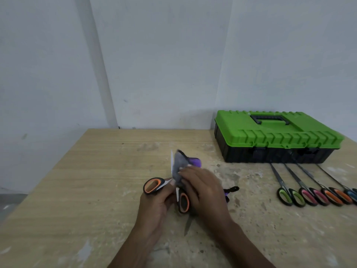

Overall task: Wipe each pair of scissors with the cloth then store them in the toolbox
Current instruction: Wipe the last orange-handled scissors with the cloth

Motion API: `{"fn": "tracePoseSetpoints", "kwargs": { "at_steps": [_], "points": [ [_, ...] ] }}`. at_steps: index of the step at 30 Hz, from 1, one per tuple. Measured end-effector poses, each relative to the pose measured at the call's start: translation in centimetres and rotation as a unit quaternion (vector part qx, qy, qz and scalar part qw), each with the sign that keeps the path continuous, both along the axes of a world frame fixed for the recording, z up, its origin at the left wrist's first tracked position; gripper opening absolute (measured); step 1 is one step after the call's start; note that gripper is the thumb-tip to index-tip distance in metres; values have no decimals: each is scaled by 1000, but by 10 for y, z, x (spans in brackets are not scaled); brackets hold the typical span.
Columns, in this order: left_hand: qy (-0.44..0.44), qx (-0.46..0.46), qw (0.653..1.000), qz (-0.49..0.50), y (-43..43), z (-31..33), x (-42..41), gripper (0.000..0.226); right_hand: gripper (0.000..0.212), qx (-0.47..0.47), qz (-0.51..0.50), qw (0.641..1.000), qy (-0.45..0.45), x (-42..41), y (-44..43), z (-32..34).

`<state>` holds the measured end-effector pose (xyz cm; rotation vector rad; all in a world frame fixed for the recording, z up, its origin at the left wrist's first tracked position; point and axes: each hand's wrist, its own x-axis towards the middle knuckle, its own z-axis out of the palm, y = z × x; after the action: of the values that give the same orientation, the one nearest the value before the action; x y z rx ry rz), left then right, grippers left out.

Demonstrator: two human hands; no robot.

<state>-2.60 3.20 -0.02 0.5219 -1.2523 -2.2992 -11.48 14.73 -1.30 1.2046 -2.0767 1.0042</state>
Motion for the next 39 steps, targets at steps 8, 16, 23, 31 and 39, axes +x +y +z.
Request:
{"fn": "tracePoseSetpoints", "kwargs": {
  "at_steps": [8,16,23,31,39],
  "points": [
    [-11,-19,1000,-7,0,-2,-2,21,23,11,-13,998,59,3,7,9],
    [-12,-27,1000,3,-3,-2,0,16,16,-122,-131,976,-126,-33,34,9],
    [-7,-42,999,-8,1,-1,-1,19,21,14,-7,1000,6,6,6,10],
    [-20,-36,999,-2,0,-2,-2,11,18,-24,-117,992,-29,-23,20,5],
    [-27,-79,996,7,1,-4,-4,11,23,-28,5,999,41,11,11,8]
  ]
}}
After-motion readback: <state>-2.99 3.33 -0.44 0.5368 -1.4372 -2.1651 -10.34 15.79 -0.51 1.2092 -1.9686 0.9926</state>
